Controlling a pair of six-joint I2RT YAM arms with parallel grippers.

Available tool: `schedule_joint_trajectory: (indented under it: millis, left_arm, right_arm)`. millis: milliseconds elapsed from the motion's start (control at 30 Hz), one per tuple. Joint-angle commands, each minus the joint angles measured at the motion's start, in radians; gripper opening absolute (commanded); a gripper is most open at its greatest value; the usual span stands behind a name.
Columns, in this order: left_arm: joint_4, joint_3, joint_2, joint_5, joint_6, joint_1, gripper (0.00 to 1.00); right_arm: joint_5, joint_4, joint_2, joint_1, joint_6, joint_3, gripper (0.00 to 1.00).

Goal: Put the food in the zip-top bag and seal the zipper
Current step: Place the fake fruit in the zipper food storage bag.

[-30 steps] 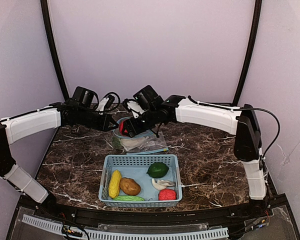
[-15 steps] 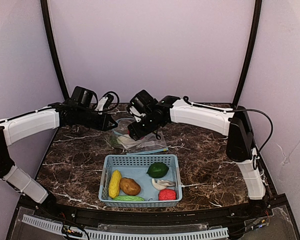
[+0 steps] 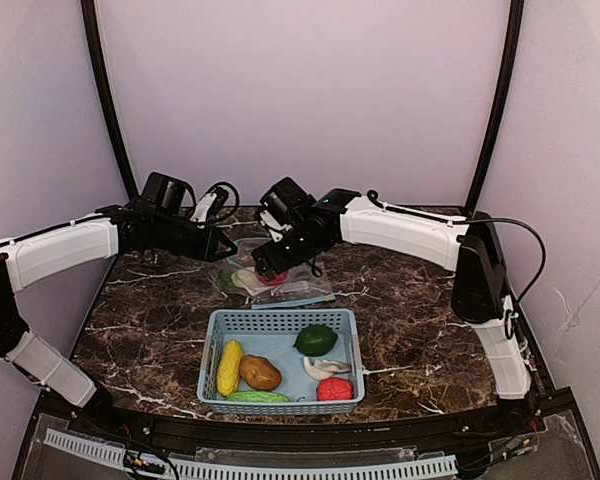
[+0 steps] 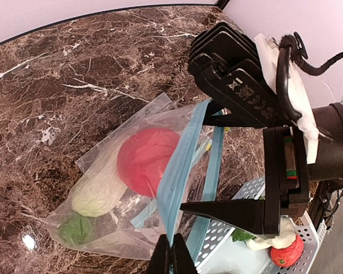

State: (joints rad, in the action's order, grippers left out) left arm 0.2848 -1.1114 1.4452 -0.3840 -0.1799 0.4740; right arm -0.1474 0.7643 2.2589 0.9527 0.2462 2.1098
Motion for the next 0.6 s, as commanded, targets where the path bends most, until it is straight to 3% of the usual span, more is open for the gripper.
schedule_joint_trajectory:
  millis: [0,367,567]
  left_arm:
    - [-0.013,0.01,-0.005,-0.014,0.003,-0.008,0.01]
    - [-0.011,0.009,0.001,-0.008,0.004,-0.008,0.01]
    - [-0.012,0.008,0.005,-0.011,0.003,-0.008,0.01]
  right_arm:
    - [0.064,0.014,-0.05,-0.017,-0.007,-0.016,0.96]
    - [0.271,-0.148,-0.267,-0.009,-0.012,-0.168,0.97]
    - [0.199,-0.242,-0.307,-0.009,-0.035,-0.259,0.98]
